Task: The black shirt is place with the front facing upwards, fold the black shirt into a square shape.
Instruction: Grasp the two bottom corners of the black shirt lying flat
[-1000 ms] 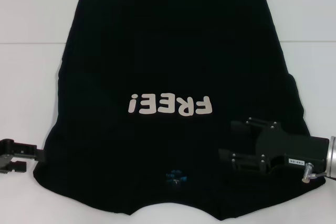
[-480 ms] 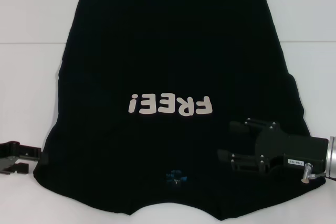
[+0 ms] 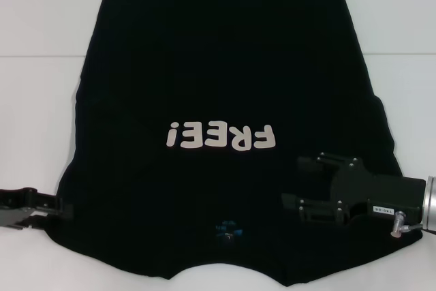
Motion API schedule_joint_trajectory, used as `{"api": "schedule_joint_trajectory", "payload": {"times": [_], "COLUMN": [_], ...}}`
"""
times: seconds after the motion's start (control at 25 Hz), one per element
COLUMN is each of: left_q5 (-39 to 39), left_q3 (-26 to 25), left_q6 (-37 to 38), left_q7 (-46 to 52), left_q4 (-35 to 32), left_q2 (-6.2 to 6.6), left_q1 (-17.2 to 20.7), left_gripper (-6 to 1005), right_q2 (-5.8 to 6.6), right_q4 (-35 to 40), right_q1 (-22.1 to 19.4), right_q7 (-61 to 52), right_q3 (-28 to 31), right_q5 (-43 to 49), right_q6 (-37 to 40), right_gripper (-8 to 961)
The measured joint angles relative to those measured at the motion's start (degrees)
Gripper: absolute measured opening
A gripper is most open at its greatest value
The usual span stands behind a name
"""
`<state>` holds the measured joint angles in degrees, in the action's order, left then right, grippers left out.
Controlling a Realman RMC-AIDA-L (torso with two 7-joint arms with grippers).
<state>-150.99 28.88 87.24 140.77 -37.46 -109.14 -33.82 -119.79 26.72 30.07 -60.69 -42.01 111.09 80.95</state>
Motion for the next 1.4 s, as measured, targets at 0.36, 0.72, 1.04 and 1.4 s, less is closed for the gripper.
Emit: {"api": "schedule_joint_trajectory", "payload": {"times": [0.36,0.72,1.04,1.4], "left_q5": [0.2,0.0,0.0,0.6], "left_q3": [1.2,2.0,2.1,1.8], "left_q6": [0.1,-0.4,-0.6,-0.5], "left_q7": [-0.3,-1.4,-1.5,-2.7], "left_q4": [-0.8,-1.2,-1.3,-1.0], "left_q2": [-0.49,-0.89,-0.92,-0.99], "left_q1": [-0.9,-0.9,-0.3,-0.5], "left_gripper": [697,448,59,16], "right_q2": [0.0,0.0,0.0,3.07], "right_q4": [0.0,0.0,0.0,8.4], "right_q1": [0.0,0.0,0.0,0.0], "right_q7": [0.0,-0.9,-1.2,-27.6], "right_q3": [0.0,0.1,0.3,0.3], "right_q5": [-0.1,-0.3,-0.3,1.5], "right_q6": [0.2,0.4,0.5,-0.3], "right_gripper": [830,829,828,827]}}
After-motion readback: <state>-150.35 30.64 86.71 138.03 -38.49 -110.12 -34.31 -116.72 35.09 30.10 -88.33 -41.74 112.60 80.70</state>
